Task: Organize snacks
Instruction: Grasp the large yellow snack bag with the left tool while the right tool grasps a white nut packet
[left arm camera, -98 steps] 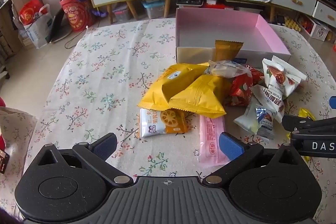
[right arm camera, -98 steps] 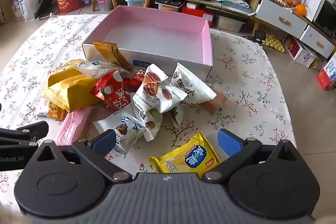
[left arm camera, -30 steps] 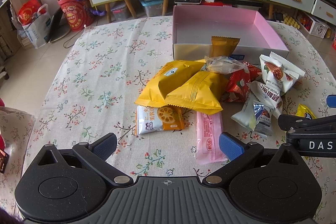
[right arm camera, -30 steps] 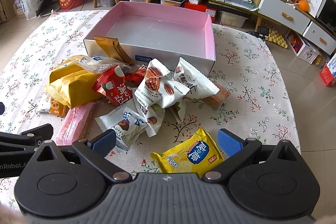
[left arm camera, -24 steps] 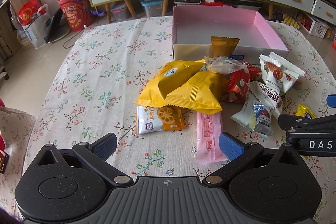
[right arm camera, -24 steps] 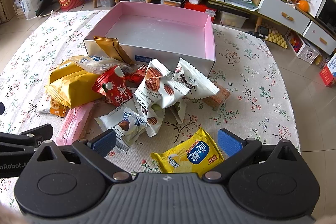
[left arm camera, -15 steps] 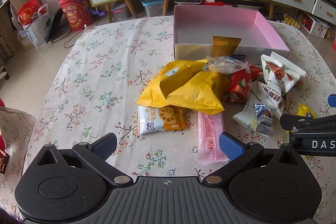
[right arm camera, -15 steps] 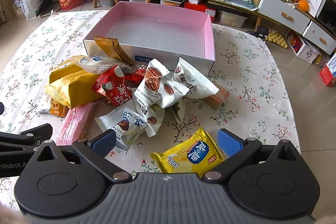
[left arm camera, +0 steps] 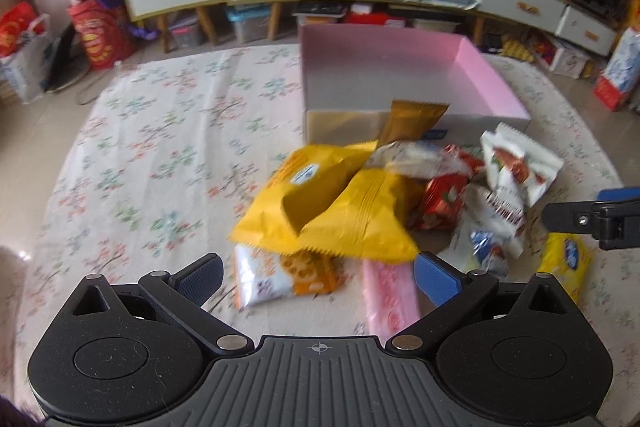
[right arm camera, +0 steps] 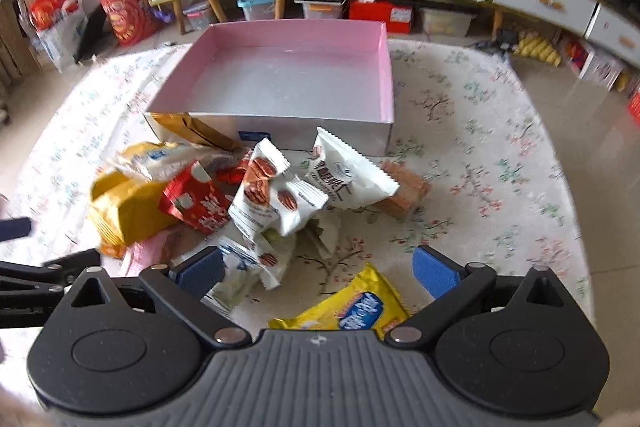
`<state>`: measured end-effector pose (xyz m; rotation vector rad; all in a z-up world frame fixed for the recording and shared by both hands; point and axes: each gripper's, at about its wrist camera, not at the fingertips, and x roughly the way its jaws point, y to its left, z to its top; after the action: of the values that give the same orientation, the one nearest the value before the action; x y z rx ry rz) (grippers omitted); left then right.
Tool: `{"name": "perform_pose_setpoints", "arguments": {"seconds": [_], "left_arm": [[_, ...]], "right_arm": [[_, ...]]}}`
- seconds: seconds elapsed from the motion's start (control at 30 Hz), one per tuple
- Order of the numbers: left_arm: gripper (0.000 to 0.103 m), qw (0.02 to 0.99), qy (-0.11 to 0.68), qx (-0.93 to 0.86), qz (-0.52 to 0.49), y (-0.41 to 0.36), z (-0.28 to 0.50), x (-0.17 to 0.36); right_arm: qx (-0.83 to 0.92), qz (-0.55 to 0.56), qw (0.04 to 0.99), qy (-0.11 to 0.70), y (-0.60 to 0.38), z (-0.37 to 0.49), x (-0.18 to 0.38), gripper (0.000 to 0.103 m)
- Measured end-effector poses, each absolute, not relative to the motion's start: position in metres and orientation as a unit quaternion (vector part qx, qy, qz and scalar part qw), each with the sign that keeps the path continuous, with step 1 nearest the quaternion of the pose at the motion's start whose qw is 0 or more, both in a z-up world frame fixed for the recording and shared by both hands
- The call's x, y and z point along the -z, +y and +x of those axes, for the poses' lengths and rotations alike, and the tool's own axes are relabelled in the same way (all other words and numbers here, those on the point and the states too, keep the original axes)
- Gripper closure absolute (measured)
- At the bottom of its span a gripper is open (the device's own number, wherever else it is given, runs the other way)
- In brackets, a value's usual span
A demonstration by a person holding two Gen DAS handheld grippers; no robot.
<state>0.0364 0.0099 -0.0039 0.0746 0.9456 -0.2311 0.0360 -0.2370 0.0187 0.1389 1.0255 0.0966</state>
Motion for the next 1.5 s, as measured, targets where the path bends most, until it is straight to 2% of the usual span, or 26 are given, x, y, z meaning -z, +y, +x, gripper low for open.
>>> {"name": "perform_pose_setpoints", "arguments": {"seconds": [0.17, 0.27, 0.37, 0.43, 0.53, 0.8, 0.97, 1.07, 1.5], "left_arm": [[0.011, 0.879, 0.448, 0.164, 0.018, 0.012, 0.057, 0.008], [0.023, 0.872, 0.452, 0.187, 0.001, 0.012, 0.069, 0.015], [0.027, 0.87, 0.448, 0.206, 0.005, 0.006, 0.075, 0.019], [0.042, 0.865, 0.45, 0.22, 0.006, 0.003, 0.078, 0.02], [0.053, 0.86, 0.454, 0.232, 0.007, 0.0, 0.08, 0.021], [0.054, 0.845, 0.475, 0.245, 0.019, -0.006, 0.085, 0.025], [0.053, 0.842, 0.483, 0.241, 0.021, -0.011, 0.089, 0.03], [0.052, 0.838, 0.49, 0.237, 0.023, -0.016, 0.091, 0.034], [0.065, 0.844, 0.492, 0.214, 0.013, -0.016, 0.075, 0.028]], "right_arm": [[-0.07, 0.127, 0.852, 0.503, -0.245, 0.049, -0.011, 0.019], [-0.08, 0.149, 0.843, 0.511, -0.243, 0.054, -0.005, 0.023], [-0.088, 0.161, 0.837, 0.515, -0.242, 0.06, -0.002, 0.025], [-0.089, 0.172, 0.835, 0.516, -0.242, 0.064, 0.001, 0.029], [-0.089, 0.187, 0.83, 0.518, -0.244, 0.07, 0.006, 0.035], [-0.088, 0.194, 0.827, 0.52, -0.238, 0.073, 0.012, 0.046], [-0.083, 0.192, 0.829, 0.519, -0.236, 0.075, 0.014, 0.047], [-0.084, 0.188, 0.828, 0.521, -0.233, 0.079, 0.018, 0.056], [-0.072, 0.211, 0.836, 0.501, -0.249, 0.063, 0.0, 0.058]]}}
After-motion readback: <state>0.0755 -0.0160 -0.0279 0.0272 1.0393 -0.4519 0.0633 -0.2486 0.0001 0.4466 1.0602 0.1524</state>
